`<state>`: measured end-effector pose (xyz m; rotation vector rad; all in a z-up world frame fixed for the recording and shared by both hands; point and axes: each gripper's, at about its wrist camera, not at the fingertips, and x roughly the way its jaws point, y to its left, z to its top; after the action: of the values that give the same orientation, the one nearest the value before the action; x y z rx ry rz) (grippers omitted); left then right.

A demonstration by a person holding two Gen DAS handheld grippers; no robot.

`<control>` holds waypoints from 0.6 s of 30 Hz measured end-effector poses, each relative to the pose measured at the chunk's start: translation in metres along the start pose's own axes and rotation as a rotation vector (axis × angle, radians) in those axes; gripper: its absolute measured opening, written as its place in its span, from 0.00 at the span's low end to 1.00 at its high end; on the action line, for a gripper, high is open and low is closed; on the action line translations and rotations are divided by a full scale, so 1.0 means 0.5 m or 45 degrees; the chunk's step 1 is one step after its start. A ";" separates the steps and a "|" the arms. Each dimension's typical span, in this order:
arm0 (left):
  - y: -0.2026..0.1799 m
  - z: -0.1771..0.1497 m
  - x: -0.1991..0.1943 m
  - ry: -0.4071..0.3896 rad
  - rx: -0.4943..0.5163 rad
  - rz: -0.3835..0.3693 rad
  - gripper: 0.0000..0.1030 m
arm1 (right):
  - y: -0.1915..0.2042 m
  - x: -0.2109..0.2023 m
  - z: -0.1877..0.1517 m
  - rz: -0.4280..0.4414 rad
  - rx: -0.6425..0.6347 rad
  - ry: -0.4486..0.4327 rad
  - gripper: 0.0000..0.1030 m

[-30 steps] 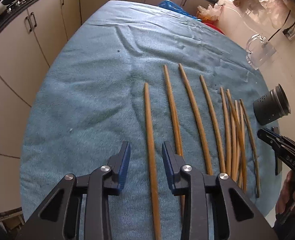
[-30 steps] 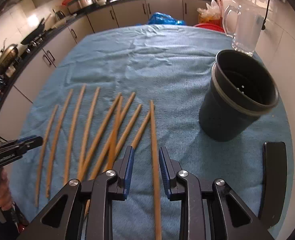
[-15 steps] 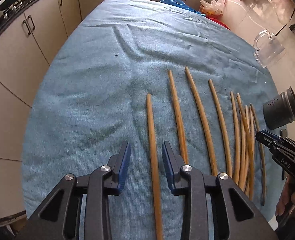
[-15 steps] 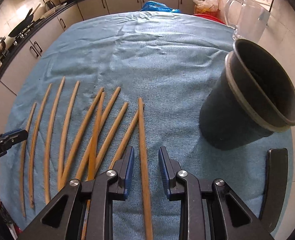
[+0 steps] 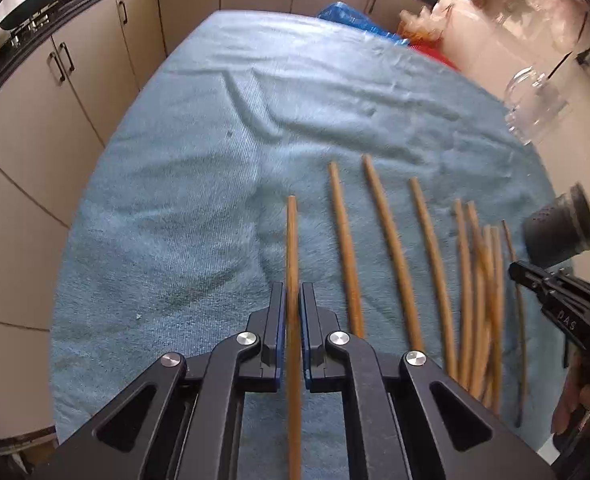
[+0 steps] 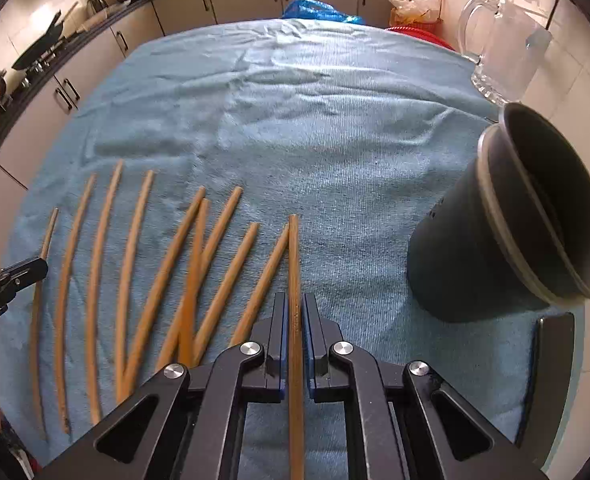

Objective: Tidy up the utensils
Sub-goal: 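Lift the chopsticks upright with both tools and carry them over the black cup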

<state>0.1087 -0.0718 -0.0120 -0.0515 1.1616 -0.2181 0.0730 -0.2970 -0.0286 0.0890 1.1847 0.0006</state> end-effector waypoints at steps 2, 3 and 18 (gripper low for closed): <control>-0.005 -0.001 -0.028 -0.040 0.005 -0.018 0.06 | 0.003 -0.025 -0.006 0.033 0.010 -0.050 0.07; -0.006 -0.002 -0.040 -0.058 0.006 -0.028 0.06 | 0.004 -0.040 -0.009 0.039 0.016 -0.077 0.07; -0.049 -0.039 -0.229 -0.368 0.052 -0.119 0.06 | 0.024 -0.272 -0.106 0.208 0.050 -0.597 0.07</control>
<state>0.0439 -0.0719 0.0877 -0.0987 0.8674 -0.3068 -0.0269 -0.2876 0.0782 0.2085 0.7067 0.0959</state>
